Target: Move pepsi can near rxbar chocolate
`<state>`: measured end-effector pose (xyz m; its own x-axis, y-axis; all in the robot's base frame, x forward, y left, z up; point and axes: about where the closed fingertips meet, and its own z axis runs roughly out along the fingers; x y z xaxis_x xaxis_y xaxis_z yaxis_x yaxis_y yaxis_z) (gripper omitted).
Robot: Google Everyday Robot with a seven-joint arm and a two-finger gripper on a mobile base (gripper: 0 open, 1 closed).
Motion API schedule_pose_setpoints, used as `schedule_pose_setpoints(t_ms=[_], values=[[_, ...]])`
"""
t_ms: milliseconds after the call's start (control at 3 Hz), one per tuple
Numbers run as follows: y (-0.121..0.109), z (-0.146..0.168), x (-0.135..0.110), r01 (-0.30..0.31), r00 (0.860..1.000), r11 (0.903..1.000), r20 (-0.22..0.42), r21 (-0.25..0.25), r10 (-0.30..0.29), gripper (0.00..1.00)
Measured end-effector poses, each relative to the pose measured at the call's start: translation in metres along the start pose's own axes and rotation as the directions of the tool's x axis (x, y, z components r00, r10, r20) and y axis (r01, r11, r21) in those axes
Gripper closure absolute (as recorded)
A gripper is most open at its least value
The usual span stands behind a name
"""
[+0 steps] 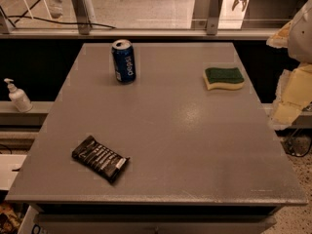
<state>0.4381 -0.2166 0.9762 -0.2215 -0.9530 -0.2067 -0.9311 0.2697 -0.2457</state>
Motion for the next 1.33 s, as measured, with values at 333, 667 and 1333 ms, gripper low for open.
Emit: schedule_pose_setpoints(t_ms=[333,667,1333], values=[[0.000,0.000,0.000,0.000,1.000,1.0000,0.000,0.000,0.000,0.00],[-0.004,0.015,0.001,-0.029,0.997,0.9991,0.070,-0.031,0.031,0.00],[-0.034,0.097,-0.024,-0.065,0.937,0.9855,0.330,-0.156,0.115,0.00]])
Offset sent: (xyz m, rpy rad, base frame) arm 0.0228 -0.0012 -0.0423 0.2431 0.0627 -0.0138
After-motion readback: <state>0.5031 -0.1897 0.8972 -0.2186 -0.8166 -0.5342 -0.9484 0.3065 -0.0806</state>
